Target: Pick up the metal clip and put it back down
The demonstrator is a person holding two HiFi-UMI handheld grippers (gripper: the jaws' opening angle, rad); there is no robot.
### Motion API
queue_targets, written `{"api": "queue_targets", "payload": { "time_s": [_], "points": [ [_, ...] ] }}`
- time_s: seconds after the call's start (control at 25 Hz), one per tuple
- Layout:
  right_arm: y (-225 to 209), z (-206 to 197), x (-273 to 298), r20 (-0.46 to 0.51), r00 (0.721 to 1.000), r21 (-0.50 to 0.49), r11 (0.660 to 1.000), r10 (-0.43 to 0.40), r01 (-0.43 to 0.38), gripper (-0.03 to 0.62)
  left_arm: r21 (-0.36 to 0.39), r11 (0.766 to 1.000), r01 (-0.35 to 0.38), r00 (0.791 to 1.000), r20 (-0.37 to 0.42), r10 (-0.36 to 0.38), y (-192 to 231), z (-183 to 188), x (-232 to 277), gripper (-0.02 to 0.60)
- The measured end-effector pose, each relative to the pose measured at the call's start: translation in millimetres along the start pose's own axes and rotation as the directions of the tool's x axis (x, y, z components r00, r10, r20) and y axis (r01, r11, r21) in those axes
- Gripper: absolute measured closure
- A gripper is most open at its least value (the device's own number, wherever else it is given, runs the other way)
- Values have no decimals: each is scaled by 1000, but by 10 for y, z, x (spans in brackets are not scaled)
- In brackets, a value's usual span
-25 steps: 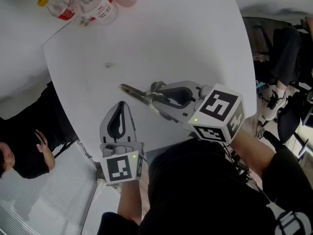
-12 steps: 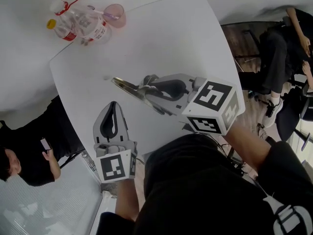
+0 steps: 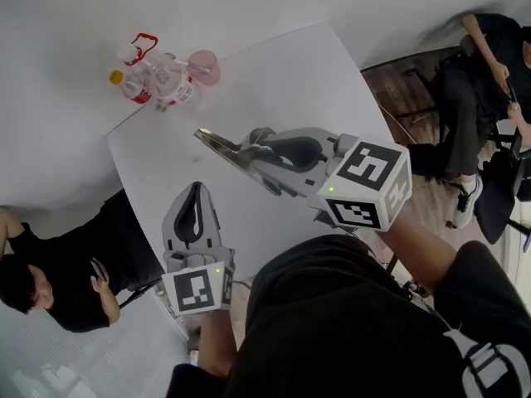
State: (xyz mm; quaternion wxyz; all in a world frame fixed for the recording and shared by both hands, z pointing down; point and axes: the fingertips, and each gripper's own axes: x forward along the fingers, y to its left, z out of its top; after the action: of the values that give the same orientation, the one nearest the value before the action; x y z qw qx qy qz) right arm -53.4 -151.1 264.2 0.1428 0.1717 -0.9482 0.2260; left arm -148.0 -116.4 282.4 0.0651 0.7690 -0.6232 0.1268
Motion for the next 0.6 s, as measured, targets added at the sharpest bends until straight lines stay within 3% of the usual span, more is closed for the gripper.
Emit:
{"api": "queue_targets", "payload": {
  "time_s": [0.28,0.6],
  "points": [
    [233,301,-180,87,993,-39,996,-74,78,503,27,998,64,994,85,-66,113,217,-205,558],
    [407,518,-299,147,983,-63,991,-111,121,503,28,995,101,987,124,-104,213,355,-333,558]
  ]
}}
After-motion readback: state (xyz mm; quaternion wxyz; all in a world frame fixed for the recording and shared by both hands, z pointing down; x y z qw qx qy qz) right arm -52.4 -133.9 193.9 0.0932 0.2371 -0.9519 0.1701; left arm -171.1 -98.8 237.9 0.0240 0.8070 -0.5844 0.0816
